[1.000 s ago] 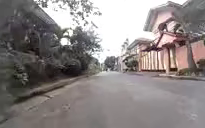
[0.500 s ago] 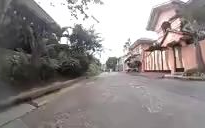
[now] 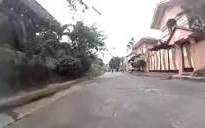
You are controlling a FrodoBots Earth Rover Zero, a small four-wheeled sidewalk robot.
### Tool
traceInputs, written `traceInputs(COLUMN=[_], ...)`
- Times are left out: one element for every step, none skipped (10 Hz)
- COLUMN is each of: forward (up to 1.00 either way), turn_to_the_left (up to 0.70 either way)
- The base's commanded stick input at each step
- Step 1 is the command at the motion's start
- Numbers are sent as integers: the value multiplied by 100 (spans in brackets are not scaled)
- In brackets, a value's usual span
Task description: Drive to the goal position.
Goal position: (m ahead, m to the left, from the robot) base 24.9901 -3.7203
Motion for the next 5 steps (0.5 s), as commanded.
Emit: traceInputs(forward=[100,100,100,100,100], turn_to_the_left=[-40,-40,-16,-1,0])
